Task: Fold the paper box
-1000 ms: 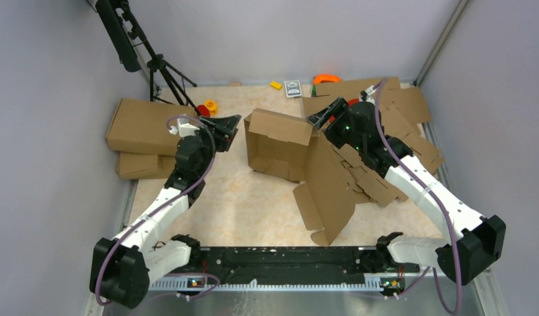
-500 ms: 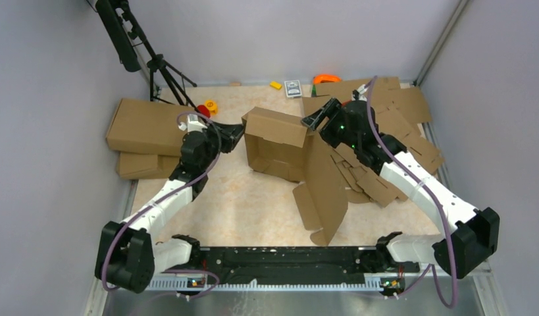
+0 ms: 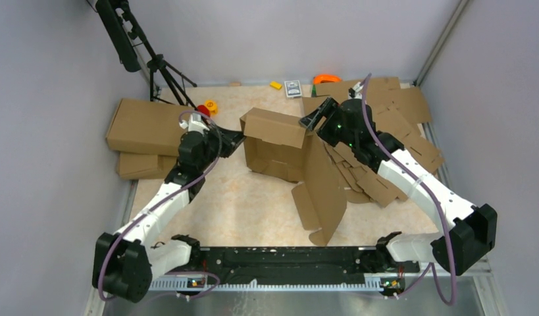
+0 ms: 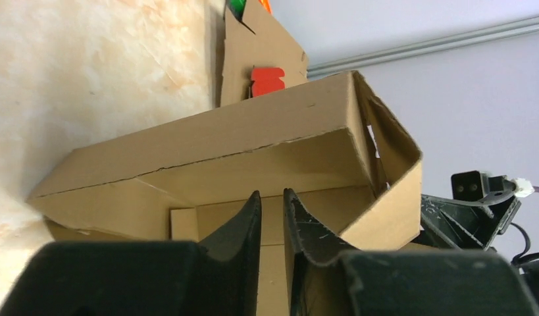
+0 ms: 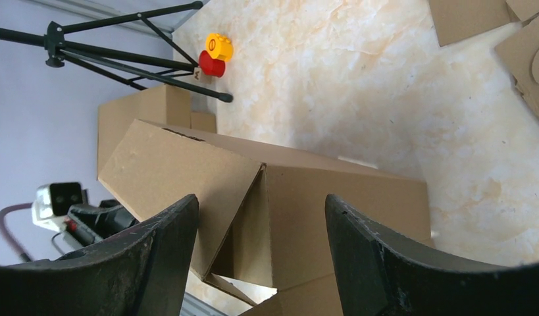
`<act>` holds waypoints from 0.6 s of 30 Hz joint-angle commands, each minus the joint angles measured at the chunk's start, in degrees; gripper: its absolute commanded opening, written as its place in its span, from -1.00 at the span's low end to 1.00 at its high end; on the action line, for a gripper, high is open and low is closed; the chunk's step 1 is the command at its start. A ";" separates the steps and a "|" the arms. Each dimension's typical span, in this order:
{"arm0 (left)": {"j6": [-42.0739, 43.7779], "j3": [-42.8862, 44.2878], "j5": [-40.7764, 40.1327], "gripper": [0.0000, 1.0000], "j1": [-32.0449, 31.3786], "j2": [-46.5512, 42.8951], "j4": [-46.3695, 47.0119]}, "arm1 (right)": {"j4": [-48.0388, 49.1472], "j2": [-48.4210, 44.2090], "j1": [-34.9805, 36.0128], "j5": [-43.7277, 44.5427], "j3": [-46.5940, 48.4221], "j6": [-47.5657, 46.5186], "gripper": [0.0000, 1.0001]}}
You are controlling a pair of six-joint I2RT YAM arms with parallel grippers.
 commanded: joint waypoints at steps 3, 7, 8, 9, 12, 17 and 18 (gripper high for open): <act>12.17 3.50 -8.81 -0.85 0.27 -9.99 -16.24 | -0.83 0.26 0.84 1.31 3.10 -2.31 0.38; 18.80 4.22 -14.21 -1.00 1.81 -10.59 -18.27 | -0.68 0.67 0.84 0.72 3.19 -2.42 0.38; 19.77 5.33 -13.30 -1.00 2.69 -9.27 -18.34 | -0.85 0.79 0.84 0.68 3.31 -2.44 0.38; 20.08 6.69 -12.55 -1.00 3.50 -7.69 -18.44 | -0.80 0.76 0.92 0.67 3.31 -2.46 0.38; 21.30 10.76 -8.19 -1.00 5.05 -1.86 -17.27 | -0.79 0.96 1.01 0.54 3.40 -2.83 0.38; 21.59 16.71 -6.38 -0.98 5.26 5.34 -14.12 | -1.39 2.19 1.52 0.30 4.47 -3.31 0.38; 21.42 17.31 -5.38 -0.98 5.26 6.09 -13.83 | -1.62 2.48 1.73 0.40 4.75 -3.39 0.38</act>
